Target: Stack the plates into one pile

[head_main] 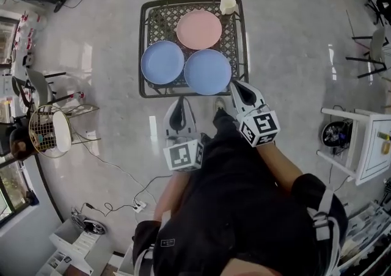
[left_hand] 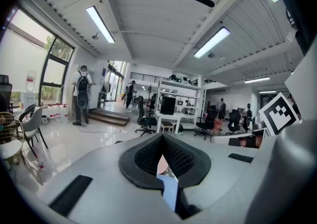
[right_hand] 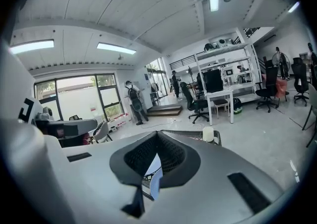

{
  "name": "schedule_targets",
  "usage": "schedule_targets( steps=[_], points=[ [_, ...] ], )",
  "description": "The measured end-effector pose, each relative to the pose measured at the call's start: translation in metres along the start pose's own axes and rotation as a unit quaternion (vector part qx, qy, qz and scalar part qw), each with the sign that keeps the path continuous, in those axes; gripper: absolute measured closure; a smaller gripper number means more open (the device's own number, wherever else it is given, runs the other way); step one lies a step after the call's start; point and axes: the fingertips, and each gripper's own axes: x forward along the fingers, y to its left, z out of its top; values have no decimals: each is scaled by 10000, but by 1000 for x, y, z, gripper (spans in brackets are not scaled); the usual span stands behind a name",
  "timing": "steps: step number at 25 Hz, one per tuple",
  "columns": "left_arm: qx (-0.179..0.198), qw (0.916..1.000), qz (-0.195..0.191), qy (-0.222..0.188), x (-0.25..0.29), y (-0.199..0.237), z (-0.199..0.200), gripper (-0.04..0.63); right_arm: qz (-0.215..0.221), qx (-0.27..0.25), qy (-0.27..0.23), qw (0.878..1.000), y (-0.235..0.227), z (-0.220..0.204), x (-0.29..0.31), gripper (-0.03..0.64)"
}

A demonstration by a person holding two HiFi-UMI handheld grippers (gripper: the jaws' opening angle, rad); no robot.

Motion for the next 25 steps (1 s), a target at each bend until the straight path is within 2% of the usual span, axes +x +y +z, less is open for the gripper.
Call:
schedule_targets(
  steps=[6, 15, 25],
  points=[
    [43, 9997, 210, 137, 44, 0, -1, 580, 103, -12, 47, 9999, -36, 14, 34, 607],
    [97, 9988, 328, 355, 102, 23, -2, 580, 78, 31, 202, 9998, -63, 20, 80, 607],
    [113, 9944, -198, 1031, 186, 49, -30, 578, -302, 104, 431, 9986, -90, 22, 145, 607]
  ],
)
